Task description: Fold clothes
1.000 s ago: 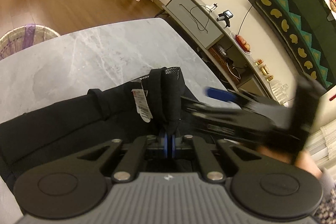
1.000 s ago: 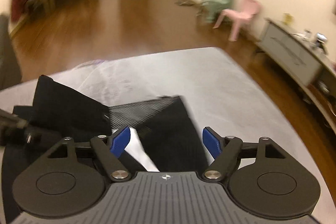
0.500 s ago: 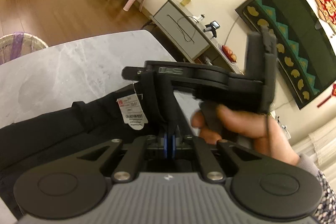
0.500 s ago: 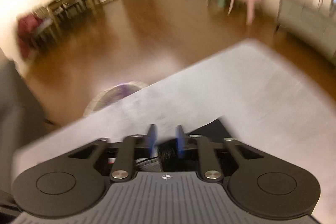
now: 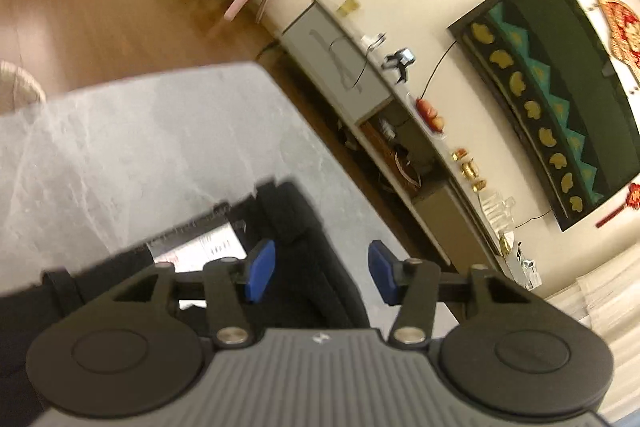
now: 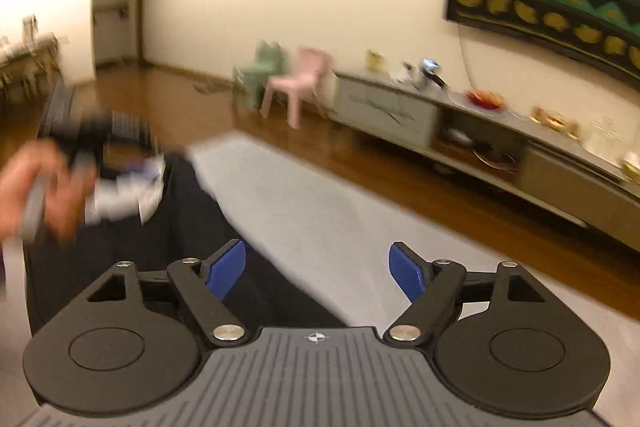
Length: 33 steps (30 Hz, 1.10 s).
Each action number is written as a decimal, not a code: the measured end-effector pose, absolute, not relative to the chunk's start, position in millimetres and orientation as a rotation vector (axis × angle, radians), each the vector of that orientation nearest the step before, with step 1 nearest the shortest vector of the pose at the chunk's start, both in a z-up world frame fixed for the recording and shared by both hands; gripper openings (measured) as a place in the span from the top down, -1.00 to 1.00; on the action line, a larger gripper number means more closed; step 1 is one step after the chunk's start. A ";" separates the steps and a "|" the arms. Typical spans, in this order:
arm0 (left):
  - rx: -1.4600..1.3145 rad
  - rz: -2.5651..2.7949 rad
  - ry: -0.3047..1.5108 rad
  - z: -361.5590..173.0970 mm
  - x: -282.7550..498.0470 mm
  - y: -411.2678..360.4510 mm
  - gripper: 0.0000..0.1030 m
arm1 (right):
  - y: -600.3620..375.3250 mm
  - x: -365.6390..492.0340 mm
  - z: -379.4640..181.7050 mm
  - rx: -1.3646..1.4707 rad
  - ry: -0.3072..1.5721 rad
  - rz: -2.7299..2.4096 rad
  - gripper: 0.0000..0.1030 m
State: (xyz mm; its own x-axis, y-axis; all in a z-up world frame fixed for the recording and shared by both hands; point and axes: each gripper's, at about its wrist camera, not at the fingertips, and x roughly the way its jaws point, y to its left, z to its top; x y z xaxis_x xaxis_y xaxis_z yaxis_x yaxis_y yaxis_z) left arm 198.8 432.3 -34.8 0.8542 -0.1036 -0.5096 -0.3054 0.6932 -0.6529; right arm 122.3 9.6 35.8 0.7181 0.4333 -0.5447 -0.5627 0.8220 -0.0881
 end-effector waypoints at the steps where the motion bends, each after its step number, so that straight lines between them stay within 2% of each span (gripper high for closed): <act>1: -0.767 0.124 0.541 -31.6 195.7 429.5 0.00 | -0.2 109.9 23.5 -0.282 0.558 0.555 -0.63; 5: -0.535 0.108 0.580 -21.4 192.1 401.5 0.01 | -18.4 96.9 -24.7 -0.423 0.622 0.486 -0.63; 7: -0.415 0.089 0.630 -23.1 193.5 381.2 0.02 | -20.8 108.5 -44.0 -0.473 0.652 0.445 -0.53; 8: -0.368 0.087 0.657 -25.8 194.6 371.9 0.02 | -27.7 120.9 -49.4 -0.445 0.675 0.404 -0.52; 10: -0.298 0.105 0.733 -37.1 199.7 360.6 0.02 | -42.9 148.7 -58.6 -0.363 0.726 0.309 -0.33; 13: -0.206 0.234 0.846 -61.0 211.0 361.8 0.05 | -65.7 190.4 -72.5 -0.240 0.798 0.165 -0.31; 16: -0.200 0.264 0.844 -62.1 209.3 368.1 0.09 | -76.8 204.0 -75.8 -0.196 0.816 -0.016 -0.26; 21: -0.188 -0.004 0.759 -45.6 200.5 329.5 0.09 | -2.9 176.0 -50.5 -0.072 0.704 0.323 -0.26; 24: -0.146 -0.065 0.755 -52.9 210.6 305.2 0.07 | 60.3 192.7 -56.6 -0.049 0.738 0.506 -0.24; 27: -0.126 0.121 0.838 -73.3 227.9 314.4 0.09 | 94.5 235.8 -82.3 -0.097 0.799 0.431 -0.21; 28: -0.158 0.175 0.851 -74.9 228.7 326.7 0.13 | 96.2 246.5 -89.7 -0.128 0.792 0.360 -0.22; 29: -0.198 0.219 0.856 -74.8 228.2 339.8 0.29 | 93.9 253.4 -91.5 -0.153 0.783 0.297 -0.31; 30: -0.210 0.252 0.862 -71.2 224.8 348.3 0.47 | 87.1 256.9 -90.1 -0.148 0.792 0.249 -0.29; 32: -0.213 0.292 0.861 -59.7 213.3 359.6 0.52 | 70.0 252.1 -82.4 -0.118 0.794 0.191 -0.24; 33: -0.214 0.274 0.852 -51.3 204.3 362.1 0.47 | 60.2 241.8 -75.6 -0.100 0.775 0.187 -0.24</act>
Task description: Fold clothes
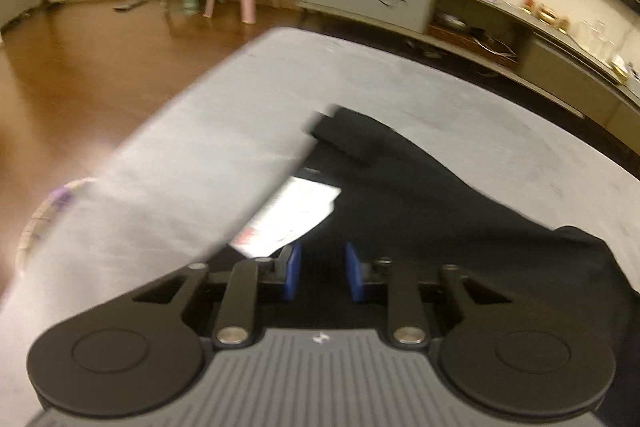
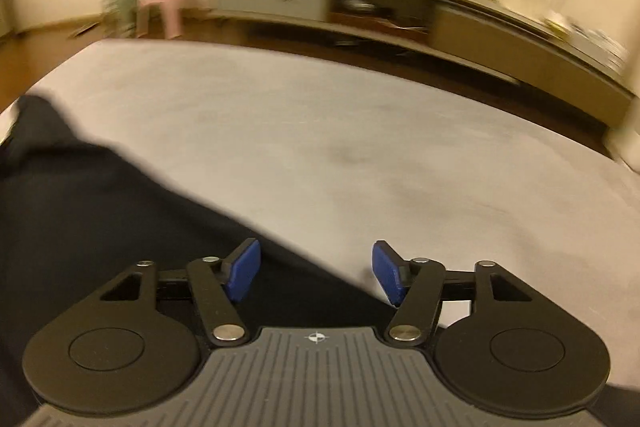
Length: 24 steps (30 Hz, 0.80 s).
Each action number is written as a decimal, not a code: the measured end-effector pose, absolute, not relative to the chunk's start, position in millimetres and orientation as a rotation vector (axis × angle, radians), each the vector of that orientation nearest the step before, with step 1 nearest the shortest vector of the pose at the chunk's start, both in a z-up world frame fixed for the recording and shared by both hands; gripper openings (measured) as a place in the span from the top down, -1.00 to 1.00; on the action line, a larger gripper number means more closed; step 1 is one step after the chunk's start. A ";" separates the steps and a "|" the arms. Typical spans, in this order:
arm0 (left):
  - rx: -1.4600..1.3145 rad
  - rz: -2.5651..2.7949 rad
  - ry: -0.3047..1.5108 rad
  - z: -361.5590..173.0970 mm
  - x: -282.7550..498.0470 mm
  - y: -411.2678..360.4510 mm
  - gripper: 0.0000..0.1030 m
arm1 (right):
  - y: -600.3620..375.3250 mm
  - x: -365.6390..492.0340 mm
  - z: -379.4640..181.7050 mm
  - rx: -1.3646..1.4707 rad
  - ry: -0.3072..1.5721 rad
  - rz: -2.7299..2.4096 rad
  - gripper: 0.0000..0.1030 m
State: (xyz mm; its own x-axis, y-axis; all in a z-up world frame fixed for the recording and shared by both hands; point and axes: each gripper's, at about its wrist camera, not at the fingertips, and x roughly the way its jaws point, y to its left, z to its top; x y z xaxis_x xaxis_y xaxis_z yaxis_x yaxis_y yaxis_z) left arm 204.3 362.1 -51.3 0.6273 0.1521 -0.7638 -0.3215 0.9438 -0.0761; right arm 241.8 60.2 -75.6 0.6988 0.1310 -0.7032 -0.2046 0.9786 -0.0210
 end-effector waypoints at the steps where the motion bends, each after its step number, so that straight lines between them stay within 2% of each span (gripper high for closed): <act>1: -0.212 0.227 0.841 -42.4 192.4 362.6 0.43 | 50.4 231.5 -68.8 -0.082 0.756 0.184 -0.24; 3: -0.192 0.115 0.823 -26.2 165.5 361.1 0.27 | 39.6 196.8 -57.5 -0.028 0.724 0.278 -0.26; 5: -0.107 0.020 0.833 -21.7 139.0 361.8 0.24 | 22.8 145.5 -53.8 -0.011 0.729 0.399 -0.31; 8: -0.031 0.072 0.921 -39.4 113.4 379.6 0.25 | -22.4 96.6 -70.3 -0.036 0.791 0.386 -0.31; 11: 0.012 0.199 0.994 -54.7 94.3 406.2 0.28 | -81.5 55.8 -89.7 -0.079 0.776 0.227 -0.29; 12: -0.008 0.262 0.981 -49.5 86.4 418.5 0.33 | -103.0 39.5 -92.4 -0.102 0.764 0.156 -0.31; 16: -0.215 0.332 0.818 -0.5 33.7 448.8 0.31 | -180.5 0.3 -87.1 -0.039 0.752 -0.059 -0.36; 24: -0.156 0.254 0.906 -18.3 1.1 410.1 0.28 | -301.0 -86.3 -83.3 0.259 0.610 -0.333 -0.47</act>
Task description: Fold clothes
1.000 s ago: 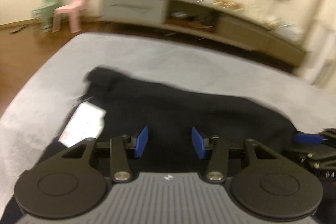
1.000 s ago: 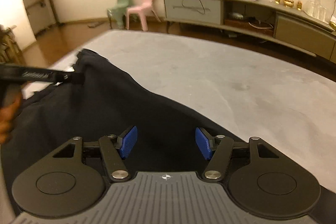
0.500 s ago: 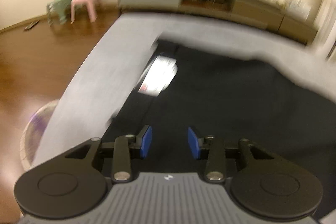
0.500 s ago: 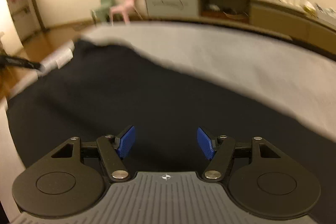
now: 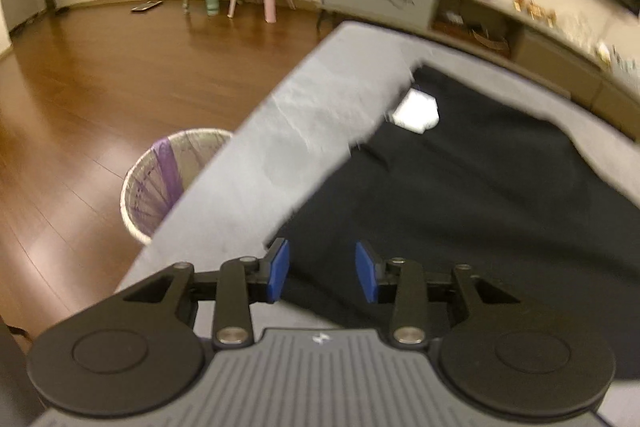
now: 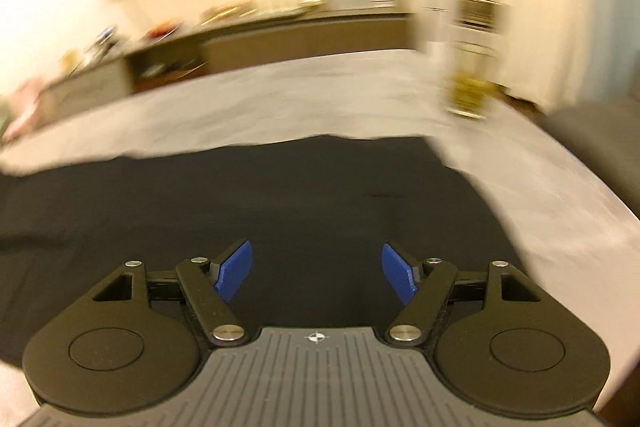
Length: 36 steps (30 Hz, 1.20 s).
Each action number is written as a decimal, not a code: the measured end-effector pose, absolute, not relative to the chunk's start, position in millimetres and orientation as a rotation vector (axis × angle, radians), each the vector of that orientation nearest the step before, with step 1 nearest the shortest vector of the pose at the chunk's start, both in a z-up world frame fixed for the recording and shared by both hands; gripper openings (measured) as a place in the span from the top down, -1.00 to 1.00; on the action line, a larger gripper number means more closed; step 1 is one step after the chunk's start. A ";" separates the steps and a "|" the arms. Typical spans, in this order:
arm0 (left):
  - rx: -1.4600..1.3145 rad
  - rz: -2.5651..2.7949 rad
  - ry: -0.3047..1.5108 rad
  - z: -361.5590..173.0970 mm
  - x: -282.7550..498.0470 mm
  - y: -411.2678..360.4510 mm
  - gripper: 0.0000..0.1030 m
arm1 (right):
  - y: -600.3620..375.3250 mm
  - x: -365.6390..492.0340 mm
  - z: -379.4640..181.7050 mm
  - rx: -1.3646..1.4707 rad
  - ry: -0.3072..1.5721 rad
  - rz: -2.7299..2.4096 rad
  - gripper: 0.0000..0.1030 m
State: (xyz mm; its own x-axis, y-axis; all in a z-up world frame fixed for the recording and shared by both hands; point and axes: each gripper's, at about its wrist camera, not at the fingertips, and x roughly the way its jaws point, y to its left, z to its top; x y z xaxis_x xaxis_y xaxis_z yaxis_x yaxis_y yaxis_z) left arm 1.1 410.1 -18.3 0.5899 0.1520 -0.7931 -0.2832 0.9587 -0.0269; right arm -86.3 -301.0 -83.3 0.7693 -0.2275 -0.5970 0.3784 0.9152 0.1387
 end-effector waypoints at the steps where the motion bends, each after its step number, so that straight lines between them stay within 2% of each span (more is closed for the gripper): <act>1: -0.149 0.242 0.924 -24.5 -1.9 405.7 0.28 | -314.2 -98.5 -85.6 0.298 0.598 -0.364 -0.49; 6: -0.109 0.235 1.019 -58.3 -0.8 394.4 0.28 | -335.8 -104.3 -107.7 0.386 0.626 -0.340 -0.49; 8: -0.107 0.254 1.027 -64.4 1.5 395.7 0.17 | -333.9 -96.0 -109.0 0.348 0.654 -0.334 -0.48; 10: -0.120 0.275 1.031 -67.7 2.3 399.4 0.07 | -332.6 -87.0 -106.7 0.282 0.686 -0.328 -0.32; 13: -0.124 0.323 1.029 -66.8 -0.4 406.2 0.06 | -336.4 -80.7 -99.1 0.136 0.742 -0.330 -0.17; 16: -0.134 0.377 1.018 -61.7 -2.5 415.7 0.27 | -356.0 -87.7 -94.6 0.088 0.764 -0.403 -0.25; 18: -0.192 0.389 0.960 -48.9 -5.7 424.7 0.26 | -374.2 -93.0 -93.6 0.119 0.764 -0.432 -0.37; 21: -0.282 0.426 0.910 -40.3 -3.0 439.4 0.14 | -372.5 -100.8 -87.4 0.148 0.740 -0.464 -0.38; 24: -0.397 0.448 0.907 -46.7 4.7 455.2 0.14 | -331.7 -102.3 -74.7 0.182 0.686 -0.315 -0.42; 27: -0.495 0.422 0.907 -55.0 16.0 464.6 0.13 | -254.2 -86.7 -66.1 0.089 0.675 -0.103 -0.46; 33: -0.468 0.400 0.928 -62.8 27.3 452.6 0.15 | -66.5 -55.4 -66.1 -0.107 0.659 0.353 -0.46; 34: -0.473 0.388 0.923 -62.4 26.8 452.4 0.18 | -33.2 -52.6 -65.8 -0.146 0.645 0.423 -0.46; 36: -0.501 0.354 0.908 -60.1 25.0 453.1 0.51 | 33.3 -51.1 -63.2 -0.239 0.584 0.562 -0.46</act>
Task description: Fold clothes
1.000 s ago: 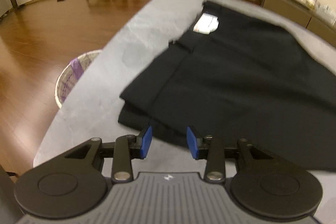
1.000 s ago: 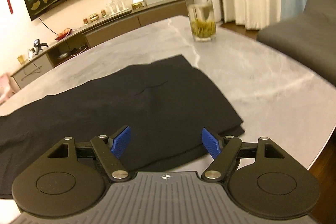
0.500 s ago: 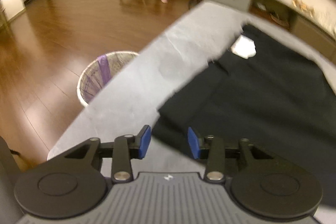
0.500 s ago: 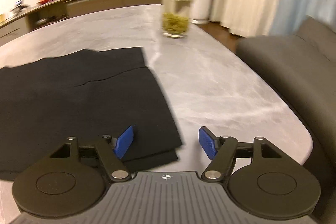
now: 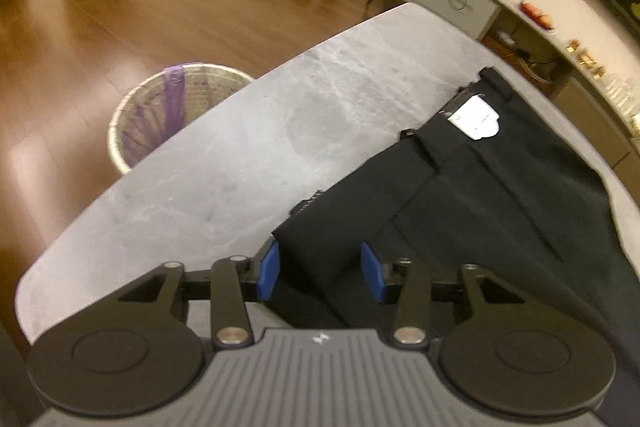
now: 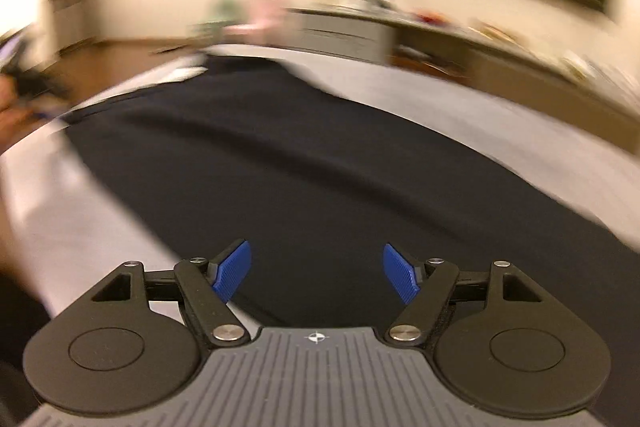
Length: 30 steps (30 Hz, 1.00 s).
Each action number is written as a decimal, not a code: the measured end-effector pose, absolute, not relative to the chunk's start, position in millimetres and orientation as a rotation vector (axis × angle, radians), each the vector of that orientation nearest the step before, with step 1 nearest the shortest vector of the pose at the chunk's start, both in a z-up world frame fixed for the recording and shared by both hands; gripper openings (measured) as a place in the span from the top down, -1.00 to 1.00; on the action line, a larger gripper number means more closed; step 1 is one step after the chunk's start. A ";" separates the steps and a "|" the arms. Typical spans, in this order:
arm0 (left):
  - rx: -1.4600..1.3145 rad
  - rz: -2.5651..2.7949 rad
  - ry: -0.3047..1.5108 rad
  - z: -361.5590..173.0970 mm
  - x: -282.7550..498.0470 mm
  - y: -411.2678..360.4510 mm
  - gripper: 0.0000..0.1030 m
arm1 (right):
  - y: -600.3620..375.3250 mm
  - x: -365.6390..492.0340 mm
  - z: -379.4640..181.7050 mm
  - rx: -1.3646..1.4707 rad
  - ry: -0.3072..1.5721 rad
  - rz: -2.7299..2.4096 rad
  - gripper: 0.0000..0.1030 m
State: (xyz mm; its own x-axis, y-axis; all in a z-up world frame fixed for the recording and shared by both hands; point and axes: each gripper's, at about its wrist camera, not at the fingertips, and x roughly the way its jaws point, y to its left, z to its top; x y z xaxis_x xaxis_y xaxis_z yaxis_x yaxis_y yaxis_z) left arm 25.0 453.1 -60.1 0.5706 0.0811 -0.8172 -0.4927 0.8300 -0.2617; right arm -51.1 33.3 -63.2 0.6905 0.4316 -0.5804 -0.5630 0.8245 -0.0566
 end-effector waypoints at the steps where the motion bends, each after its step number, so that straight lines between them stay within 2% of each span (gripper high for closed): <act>1: -0.522 0.332 0.893 -57.2 23.0 455.5 0.59 | 63.6 -51.1 -61.5 -0.284 0.551 0.623 -0.46; 3: -0.568 0.288 0.858 -50.6 18.7 461.1 0.73 | 122.3 -49.1 -58.8 -0.370 0.491 0.723 -0.46; 6: -0.621 0.237 0.818 -43.7 14.8 467.7 0.82 | 204.4 -40.7 -59.1 -0.463 0.408 0.833 -0.46; 9: -0.693 0.204 0.809 -45.2 13.7 475.7 0.86 | 265.1 -32.4 -65.7 -0.533 0.372 0.892 -0.46; 14: -0.810 0.177 0.796 -47.8 8.7 491.4 0.88 | 326.2 -10.2 -85.5 -0.606 0.415 0.927 -0.41; 15: -0.821 0.174 0.790 -46.6 6.5 494.0 0.88 | 331.4 -6.0 -92.6 -0.635 0.428 0.921 -0.09; 16: -0.828 0.170 0.788 -45.7 4.4 495.2 0.88 | 333.9 -2.3 -98.7 -0.669 0.449 0.893 0.86; 17: -0.836 0.168 0.790 -45.3 2.4 495.9 0.88 | 332.6 -0.2 -101.7 -0.684 0.452 0.862 1.00; 22: -0.795 0.220 0.808 -42.2 -1.8 490.4 0.84 | 320.2 -30.2 -85.4 -0.623 0.430 0.929 1.00; 28: -0.568 0.402 0.821 -34.3 1.4 467.6 0.77 | 319.1 -44.5 -106.5 -0.652 0.445 0.976 1.00; 29: -0.511 0.429 0.804 -29.2 0.8 462.7 0.77 | 312.4 -40.6 -101.2 -0.619 0.469 1.000 0.97; 30: -0.447 0.464 0.762 -21.2 -1.5 458.4 0.78 | 303.0 -37.3 -93.6 -0.585 0.491 1.022 0.76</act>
